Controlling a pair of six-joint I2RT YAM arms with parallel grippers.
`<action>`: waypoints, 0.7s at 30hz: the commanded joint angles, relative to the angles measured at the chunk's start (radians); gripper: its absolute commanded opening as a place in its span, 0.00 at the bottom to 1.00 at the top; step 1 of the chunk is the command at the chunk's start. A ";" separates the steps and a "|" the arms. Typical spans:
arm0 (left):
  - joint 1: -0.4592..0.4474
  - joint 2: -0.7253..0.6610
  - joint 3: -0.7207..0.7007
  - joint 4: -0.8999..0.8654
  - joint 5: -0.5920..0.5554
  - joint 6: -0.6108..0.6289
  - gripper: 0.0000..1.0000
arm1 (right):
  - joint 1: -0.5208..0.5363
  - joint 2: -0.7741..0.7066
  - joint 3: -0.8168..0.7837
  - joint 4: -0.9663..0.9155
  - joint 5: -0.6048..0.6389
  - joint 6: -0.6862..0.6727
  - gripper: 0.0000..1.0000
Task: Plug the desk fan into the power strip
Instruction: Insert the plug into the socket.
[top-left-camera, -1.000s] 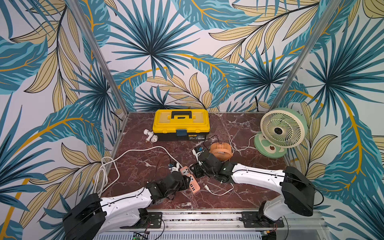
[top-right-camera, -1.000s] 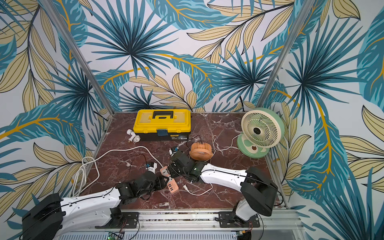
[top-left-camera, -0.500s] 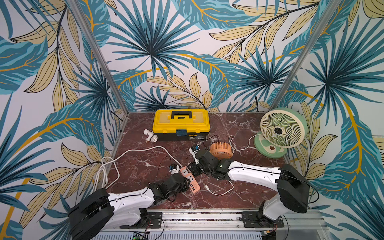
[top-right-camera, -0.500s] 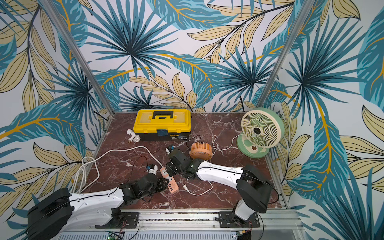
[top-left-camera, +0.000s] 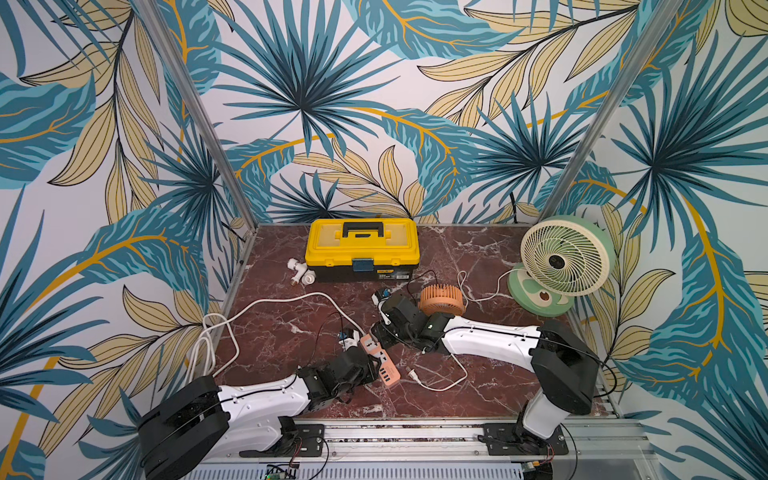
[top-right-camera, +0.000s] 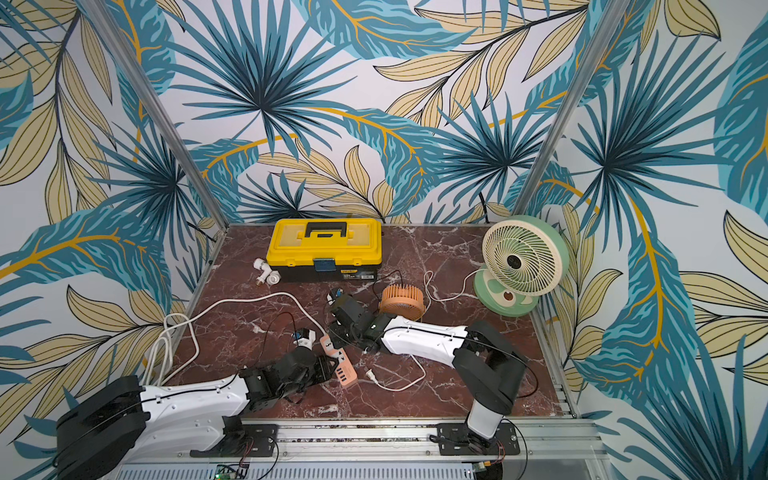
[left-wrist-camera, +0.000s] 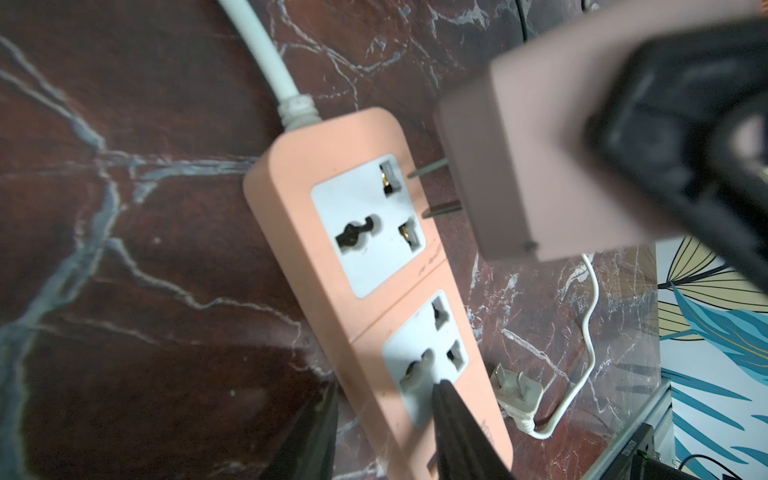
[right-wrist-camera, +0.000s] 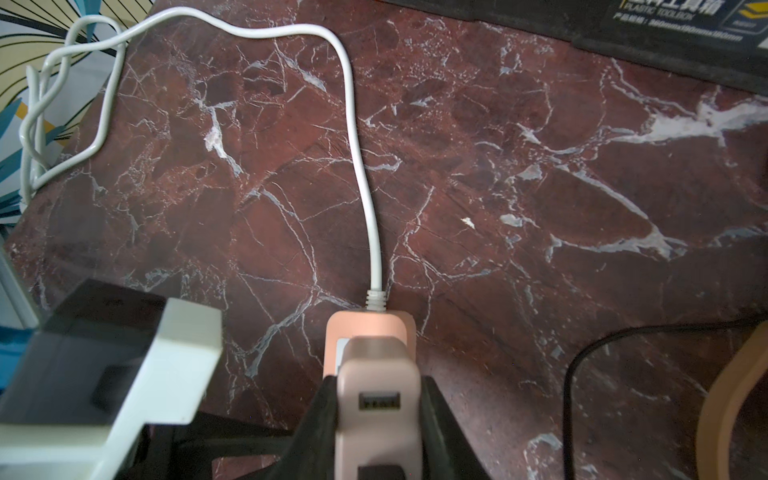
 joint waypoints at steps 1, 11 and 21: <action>0.001 0.019 -0.043 -0.060 -0.032 0.004 0.40 | -0.001 0.020 0.008 -0.022 0.023 -0.016 0.00; 0.001 0.015 -0.067 -0.045 -0.031 0.002 0.37 | -0.002 0.037 -0.007 -0.020 0.010 -0.022 0.00; 0.000 0.019 -0.073 -0.044 -0.038 0.004 0.37 | -0.002 0.017 -0.063 0.021 -0.024 -0.006 0.00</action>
